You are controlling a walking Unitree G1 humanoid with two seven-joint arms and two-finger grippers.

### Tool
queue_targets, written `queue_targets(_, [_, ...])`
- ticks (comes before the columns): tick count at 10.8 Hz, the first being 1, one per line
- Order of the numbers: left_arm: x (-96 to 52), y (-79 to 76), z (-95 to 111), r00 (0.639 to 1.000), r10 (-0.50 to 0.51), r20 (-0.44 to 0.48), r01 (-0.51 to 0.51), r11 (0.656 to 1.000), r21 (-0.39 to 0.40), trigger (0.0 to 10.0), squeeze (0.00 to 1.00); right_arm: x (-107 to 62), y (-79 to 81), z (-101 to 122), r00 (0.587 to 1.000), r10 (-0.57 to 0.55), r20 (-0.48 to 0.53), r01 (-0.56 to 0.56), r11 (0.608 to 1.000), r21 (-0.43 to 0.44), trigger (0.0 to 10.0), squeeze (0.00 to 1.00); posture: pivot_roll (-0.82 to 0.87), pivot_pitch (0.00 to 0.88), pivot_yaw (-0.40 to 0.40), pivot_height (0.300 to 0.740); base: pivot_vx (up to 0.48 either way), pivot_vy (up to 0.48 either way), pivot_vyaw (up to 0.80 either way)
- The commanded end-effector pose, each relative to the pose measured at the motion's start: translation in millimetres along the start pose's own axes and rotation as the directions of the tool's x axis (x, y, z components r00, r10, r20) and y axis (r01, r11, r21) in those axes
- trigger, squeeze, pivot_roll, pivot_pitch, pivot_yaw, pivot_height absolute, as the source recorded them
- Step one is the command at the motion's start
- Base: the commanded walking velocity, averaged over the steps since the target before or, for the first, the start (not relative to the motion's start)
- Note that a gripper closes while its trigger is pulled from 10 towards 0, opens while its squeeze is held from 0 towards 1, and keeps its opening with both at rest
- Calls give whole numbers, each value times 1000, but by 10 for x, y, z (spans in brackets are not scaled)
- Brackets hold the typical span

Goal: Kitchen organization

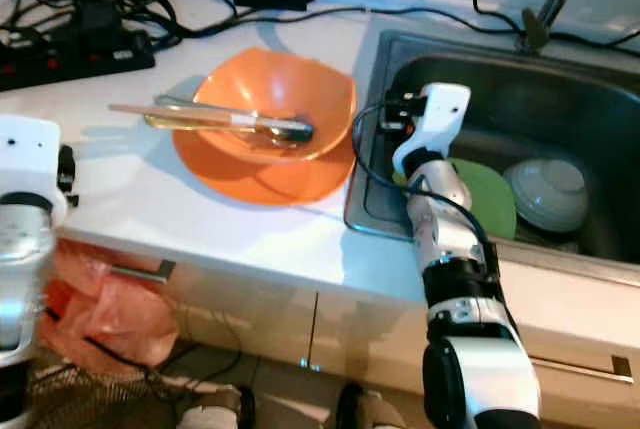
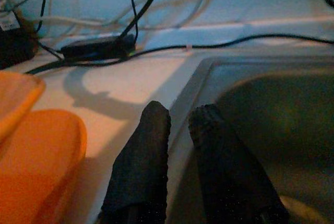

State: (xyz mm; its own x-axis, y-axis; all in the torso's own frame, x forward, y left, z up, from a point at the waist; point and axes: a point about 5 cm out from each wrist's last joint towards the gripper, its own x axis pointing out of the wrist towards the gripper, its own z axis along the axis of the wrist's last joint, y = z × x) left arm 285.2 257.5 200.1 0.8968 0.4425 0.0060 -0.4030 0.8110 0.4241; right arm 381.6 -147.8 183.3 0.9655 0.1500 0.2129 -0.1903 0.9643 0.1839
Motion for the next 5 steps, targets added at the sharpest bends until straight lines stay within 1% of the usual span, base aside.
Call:
queue_targets(1, [44,-43,-96,999,34,-10,-34,999,-18,10000,0,5,-100,77,999,-40,32,40,999,-10,10000,0,189,65,-36,740,0,0,0])
queue_targets(2, [93,-138,-58,999,22,31,-20,998,-62,10000,0,-10,-174,108,997,-69,46,70,997,-15,10000,0,174,47,-33,740,0,0,0])
queue_targets(3, [153,-266,6,997,-10,74,17,994,-105,10000,0,-20,-217,131,995,-86,57,88,996,-26,10000,0,158,39,-30,740,0,0,0])
queue_targets(4, [210,-388,50,993,-31,117,51,984,-170,10000,0,-22,-230,137,994,-94,62,96,995,-28,10000,0,143,30,-27,740,0,0,0])
queue_targets(5, [248,-527,64,986,-67,150,99,971,-217,10000,0,-34,-238,116,993,-102,60,104,994,-27,10000,0,134,20,-26,740,0,0,0])
